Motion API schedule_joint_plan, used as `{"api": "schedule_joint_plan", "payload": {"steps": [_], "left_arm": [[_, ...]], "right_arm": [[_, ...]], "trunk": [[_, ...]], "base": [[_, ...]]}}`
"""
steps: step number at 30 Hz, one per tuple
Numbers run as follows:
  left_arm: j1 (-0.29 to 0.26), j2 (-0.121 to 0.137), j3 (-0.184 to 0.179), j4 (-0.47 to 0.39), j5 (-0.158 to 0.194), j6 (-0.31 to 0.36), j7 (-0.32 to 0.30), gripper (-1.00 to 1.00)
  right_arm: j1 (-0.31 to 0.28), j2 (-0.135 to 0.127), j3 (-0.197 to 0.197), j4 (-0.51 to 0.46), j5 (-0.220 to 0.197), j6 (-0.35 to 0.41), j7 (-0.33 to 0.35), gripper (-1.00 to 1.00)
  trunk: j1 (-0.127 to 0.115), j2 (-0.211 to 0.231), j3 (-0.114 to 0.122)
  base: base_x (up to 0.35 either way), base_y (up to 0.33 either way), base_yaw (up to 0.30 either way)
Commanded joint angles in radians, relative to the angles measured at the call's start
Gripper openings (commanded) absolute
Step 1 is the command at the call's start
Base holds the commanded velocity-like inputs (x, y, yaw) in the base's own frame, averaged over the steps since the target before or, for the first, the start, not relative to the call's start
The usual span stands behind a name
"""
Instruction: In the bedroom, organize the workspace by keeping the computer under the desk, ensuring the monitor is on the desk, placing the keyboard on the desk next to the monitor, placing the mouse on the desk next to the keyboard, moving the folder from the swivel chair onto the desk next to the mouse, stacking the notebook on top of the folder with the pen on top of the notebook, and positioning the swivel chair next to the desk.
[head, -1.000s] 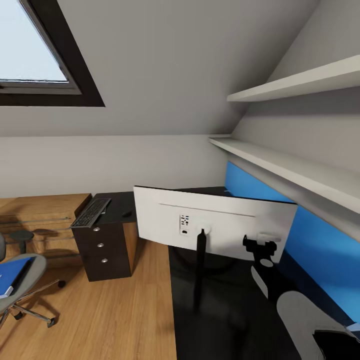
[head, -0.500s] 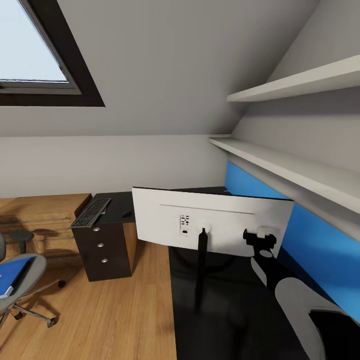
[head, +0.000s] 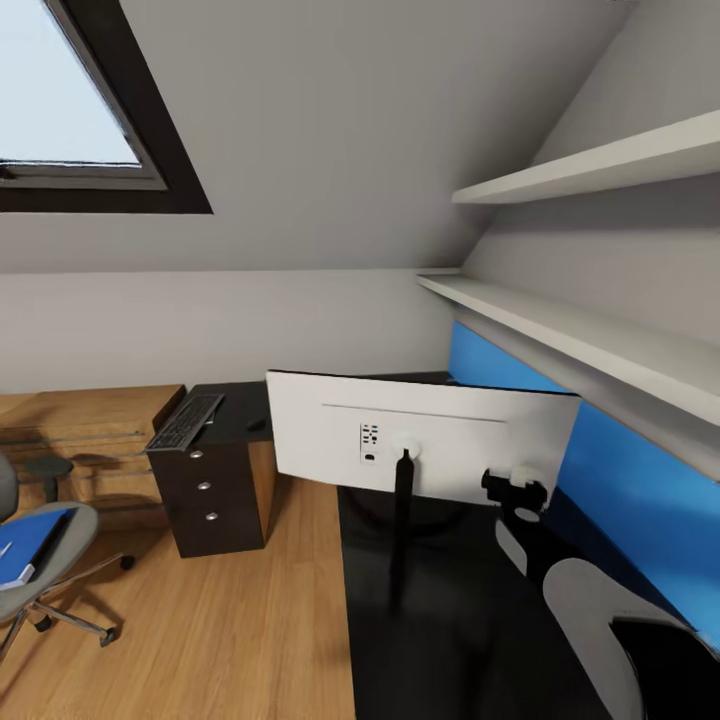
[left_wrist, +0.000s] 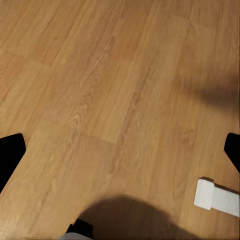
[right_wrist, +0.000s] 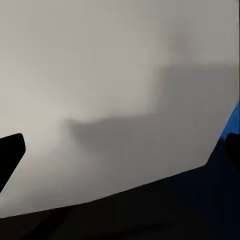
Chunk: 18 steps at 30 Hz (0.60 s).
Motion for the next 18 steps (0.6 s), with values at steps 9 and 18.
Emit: {"api": "schedule_joint_plan", "payload": {"steps": [9,18], "left_arm": [[-0.001,-0.001,0.001,0.001,0.006,-0.002,-0.008,1.0],[-0.001,-0.002,0.0,0.001,0.005,-0.002,-0.008,1.0]], "right_arm": [[0.001,0.021,-0.005,0.051,-0.084,-0.009,0.018,1.0],[0.007,0.029,-0.004,0.058,-0.097,-0.065,0.071,1.0]], "trunk": [[0.0,-0.002,-0.002],[0.0,-0.002,-0.002]], "base": [[-0.299,0.0,0.0],[-0.322,0.0,0.0]]}}
